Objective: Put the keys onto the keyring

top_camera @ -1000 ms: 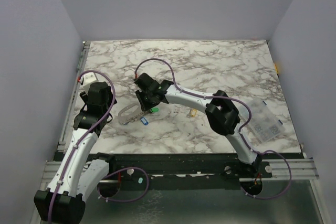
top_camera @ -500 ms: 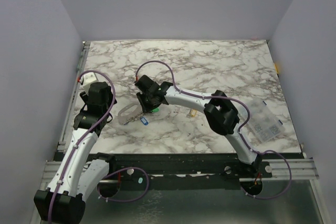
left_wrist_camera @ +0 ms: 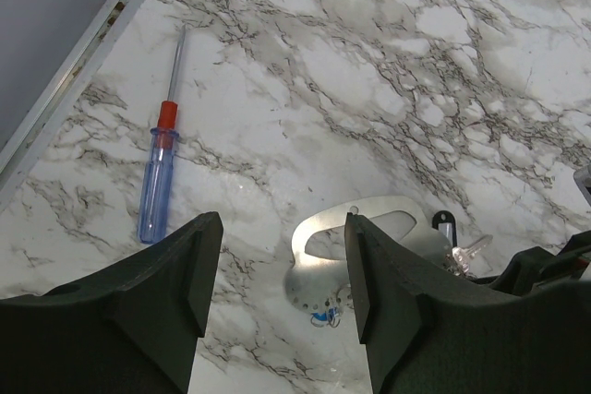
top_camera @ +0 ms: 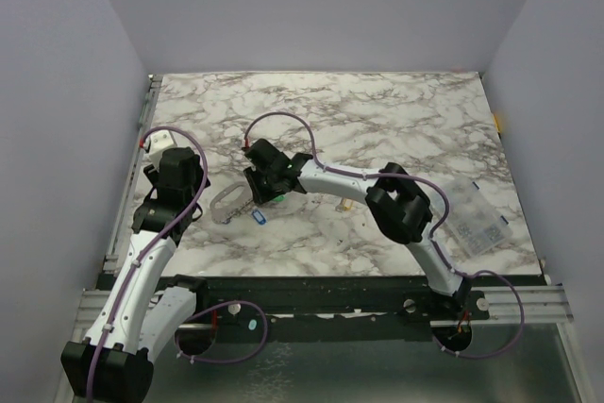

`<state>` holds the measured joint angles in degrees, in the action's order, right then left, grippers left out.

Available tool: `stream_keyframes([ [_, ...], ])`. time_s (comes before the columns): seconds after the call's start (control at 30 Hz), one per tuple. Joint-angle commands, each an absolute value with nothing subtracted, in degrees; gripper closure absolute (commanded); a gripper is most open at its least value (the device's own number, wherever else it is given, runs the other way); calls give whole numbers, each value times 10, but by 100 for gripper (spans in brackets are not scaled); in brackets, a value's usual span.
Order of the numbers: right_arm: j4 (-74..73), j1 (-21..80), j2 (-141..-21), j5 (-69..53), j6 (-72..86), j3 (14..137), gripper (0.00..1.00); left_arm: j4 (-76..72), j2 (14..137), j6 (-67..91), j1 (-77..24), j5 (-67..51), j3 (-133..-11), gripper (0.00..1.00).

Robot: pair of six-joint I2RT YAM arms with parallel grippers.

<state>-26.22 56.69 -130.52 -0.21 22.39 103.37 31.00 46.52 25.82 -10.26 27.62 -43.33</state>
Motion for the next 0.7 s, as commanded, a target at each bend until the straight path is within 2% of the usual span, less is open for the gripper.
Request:
stream_keyframes([
  [0.0,-166,572,-1288,19,203,980,64,314,465,256,-105,287,-429,39],
  [0.13,-168,571,-1297,-5,192,987,65,315,467,256,-106,288,-429,39],
  [0.27,-91,572,-1252,-76,174,928,64,315,468,256,-105,289,-429,39],
  [0.5,95,572,-1153,-301,122,809,56,314,479,239,-105,256,-434,36],
  [0.67,169,571,-1034,-299,91,719,48,302,486,225,-105,185,-431,32],
])
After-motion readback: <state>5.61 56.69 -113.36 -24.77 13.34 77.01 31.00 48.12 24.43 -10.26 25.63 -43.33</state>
